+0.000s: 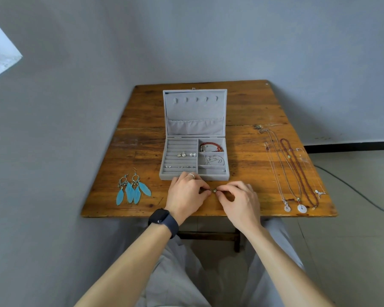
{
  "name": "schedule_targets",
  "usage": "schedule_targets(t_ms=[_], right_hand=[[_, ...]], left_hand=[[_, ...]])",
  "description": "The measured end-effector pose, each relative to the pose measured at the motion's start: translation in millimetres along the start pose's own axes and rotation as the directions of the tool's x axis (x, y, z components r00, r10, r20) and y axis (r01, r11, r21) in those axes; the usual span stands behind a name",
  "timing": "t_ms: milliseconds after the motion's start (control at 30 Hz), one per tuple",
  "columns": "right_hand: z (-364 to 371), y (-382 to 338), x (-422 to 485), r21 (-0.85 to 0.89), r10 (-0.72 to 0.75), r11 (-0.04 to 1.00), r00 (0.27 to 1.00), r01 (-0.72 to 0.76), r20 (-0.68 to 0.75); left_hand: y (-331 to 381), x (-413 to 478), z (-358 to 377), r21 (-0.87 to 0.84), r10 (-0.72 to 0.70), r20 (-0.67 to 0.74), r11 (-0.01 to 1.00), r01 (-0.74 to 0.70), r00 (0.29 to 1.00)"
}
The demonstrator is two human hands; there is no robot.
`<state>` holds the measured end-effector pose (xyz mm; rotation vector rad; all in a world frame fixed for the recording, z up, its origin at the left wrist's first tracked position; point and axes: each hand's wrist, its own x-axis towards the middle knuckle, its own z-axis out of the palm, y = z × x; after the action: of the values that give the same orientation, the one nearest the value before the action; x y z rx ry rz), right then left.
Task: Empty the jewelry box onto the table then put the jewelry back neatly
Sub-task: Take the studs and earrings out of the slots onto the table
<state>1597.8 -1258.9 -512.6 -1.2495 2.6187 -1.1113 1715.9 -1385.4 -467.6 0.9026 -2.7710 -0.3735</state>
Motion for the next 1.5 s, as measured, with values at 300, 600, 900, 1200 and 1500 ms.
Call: schedule_targets(t_ms=[300,600,900,1200,1500], right_hand=[[-11.5,2.6,-2.5,0.101,-0.016,0.995,0.997,0.008,0.08],[-33.8,-26.4,42.8,0.062,-0.153,0.987,0.982,0.147,0.111],[1.2,-68.7,115.1,-0.154,-0.25,0.944,0.937,0.291,0.244],[36.4,-85.3,143.5,-0.269,-0.287,0.877,0.884,0.397,0.37],[26.2,-83.7,139.6,-0.031,-0.209,0.973,0.933,0.227,0.293]], left_hand=[[-10.5,-2.8,-15.0,-0.019,0.017,-0.032,1.0,-0.017,0.999],[-61.1,25.1,-48.8,-0.023,-0.145,-0.167,0.989,0.143,0.975],[-80.8,66.2,-46.6,-0.01,-0.142,-0.09,0.99,0.141,0.986],[-84.4,78.3,-43.9,0.018,-0.13,-0.043,0.991,0.131,0.991],[-89.0,74.9,-46.0,-0.11,-0.175,-0.051,0.98,0.168,0.983]])
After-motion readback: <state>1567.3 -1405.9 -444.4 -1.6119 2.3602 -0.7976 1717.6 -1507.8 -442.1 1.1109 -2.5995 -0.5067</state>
